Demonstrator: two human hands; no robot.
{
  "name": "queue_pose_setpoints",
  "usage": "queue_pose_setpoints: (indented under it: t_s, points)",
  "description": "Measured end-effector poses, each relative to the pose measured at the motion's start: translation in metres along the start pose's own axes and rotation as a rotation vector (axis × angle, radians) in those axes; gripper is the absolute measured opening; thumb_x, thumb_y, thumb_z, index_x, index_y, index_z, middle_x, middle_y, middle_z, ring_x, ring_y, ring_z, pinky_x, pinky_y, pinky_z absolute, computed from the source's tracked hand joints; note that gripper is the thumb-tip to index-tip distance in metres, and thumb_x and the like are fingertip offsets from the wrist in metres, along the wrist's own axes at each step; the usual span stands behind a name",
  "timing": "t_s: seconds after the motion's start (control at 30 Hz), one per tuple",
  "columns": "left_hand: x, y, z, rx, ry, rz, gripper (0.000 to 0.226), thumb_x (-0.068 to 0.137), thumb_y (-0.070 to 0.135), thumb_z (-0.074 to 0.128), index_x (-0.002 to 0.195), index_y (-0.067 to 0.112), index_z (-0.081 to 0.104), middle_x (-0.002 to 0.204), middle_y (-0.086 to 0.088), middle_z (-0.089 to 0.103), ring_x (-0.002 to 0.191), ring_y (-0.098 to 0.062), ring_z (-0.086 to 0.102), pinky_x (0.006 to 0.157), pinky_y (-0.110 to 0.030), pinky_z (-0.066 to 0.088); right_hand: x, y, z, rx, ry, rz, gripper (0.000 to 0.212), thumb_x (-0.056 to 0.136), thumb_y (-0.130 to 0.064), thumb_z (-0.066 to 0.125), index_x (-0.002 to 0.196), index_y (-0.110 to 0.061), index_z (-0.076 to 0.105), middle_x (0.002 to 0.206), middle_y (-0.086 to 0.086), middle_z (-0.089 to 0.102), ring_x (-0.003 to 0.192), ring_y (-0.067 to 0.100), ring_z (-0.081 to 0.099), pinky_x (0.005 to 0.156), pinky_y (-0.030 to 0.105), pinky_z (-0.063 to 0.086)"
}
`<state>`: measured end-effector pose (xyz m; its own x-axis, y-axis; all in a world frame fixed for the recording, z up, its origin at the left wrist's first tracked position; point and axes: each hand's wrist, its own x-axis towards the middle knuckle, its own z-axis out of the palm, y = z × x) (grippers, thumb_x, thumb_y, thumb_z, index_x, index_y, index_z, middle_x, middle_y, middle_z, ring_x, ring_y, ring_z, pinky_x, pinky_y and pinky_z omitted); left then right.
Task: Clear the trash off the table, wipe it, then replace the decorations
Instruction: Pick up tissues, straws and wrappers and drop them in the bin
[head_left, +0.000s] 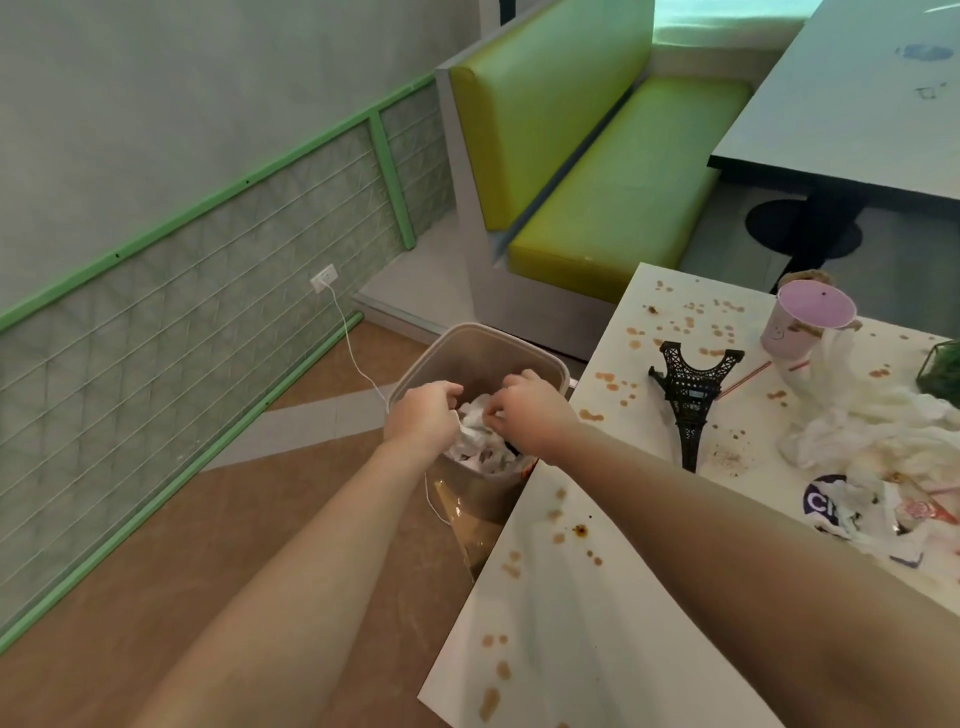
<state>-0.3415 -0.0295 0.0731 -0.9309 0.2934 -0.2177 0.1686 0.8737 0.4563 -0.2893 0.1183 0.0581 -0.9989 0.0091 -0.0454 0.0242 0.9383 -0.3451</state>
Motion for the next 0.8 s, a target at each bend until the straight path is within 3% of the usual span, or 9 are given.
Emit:
queue_pose_setpoints:
  t_s: [0.07,0.2,0.3,0.47,0.6,0.8]
  points:
    - [-0.006,0.002,-0.002,0.067,-0.022,0.008,0.052,0.091,0.008,0.057,0.137,0.032,0.054,0.129,0.009,0.063,0.115,-0.015,0.059,0.087,-0.032,0.053,-0.006,-0.003,-0.005,-0.046,-0.072,0.007,0.03,0.101,-0.034,0.044,0.11,-0.027,0.072,0.11,-0.001,0.061,0.103,0.019,0.045,0.085,0.032,0.037]
    - [-0.021,0.017,-0.003,-0.054,0.0,0.035,0.031,0.095,0.033,0.057,0.126,0.036,0.061,0.116,0.011,0.067,0.098,-0.01,0.063,0.072,-0.026,0.05,-0.028,0.003,-0.018,0.223,0.048,0.13,0.029,0.099,-0.031,0.047,0.116,-0.028,0.07,0.116,-0.003,0.061,0.113,0.018,0.048,0.096,0.036,0.045]
    - [-0.04,0.049,0.009,-0.172,-0.008,0.114,0.025,0.097,0.041,0.052,0.119,0.035,0.063,0.108,0.013,0.067,0.096,-0.01,0.061,0.074,-0.029,0.05,-0.06,0.018,-0.027,0.498,0.176,0.244,0.024,0.097,-0.03,0.052,0.109,-0.027,0.072,0.109,-0.005,0.062,0.105,0.015,0.055,0.087,0.035,0.051]
    - [-0.081,0.117,0.051,-0.275,0.001,0.267,0.024,0.098,0.04,0.05,0.112,0.031,0.068,0.102,0.015,0.066,0.093,-0.008,0.06,0.076,-0.029,0.046,-0.145,0.061,-0.035,0.747,0.352,0.463,0.019,0.096,-0.025,0.057,0.106,-0.023,0.073,0.099,-0.01,0.068,0.088,0.006,0.06,0.068,0.019,0.043]
    - [-0.128,0.172,0.108,-0.294,-0.105,0.334,0.024,0.097,0.04,0.052,0.111,0.03,0.069,0.102,0.013,0.067,0.092,-0.01,0.06,0.074,-0.028,0.046,-0.238,0.105,-0.036,0.819,0.447,0.648,0.018,0.094,-0.019,0.058,0.103,-0.023,0.072,0.093,-0.011,0.067,0.082,0.004,0.059,0.065,0.014,0.04]
    - [-0.21,0.232,0.195,-0.281,-0.405,0.417,0.021,0.096,0.038,0.053,0.108,0.032,0.069,0.101,0.014,0.068,0.09,-0.006,0.063,0.073,-0.026,0.049,-0.386,0.152,-0.025,0.873,0.543,0.913,0.018,0.092,-0.015,0.057,0.1,-0.024,0.071,0.09,-0.008,0.066,0.075,0.006,0.059,0.061,0.019,0.044]
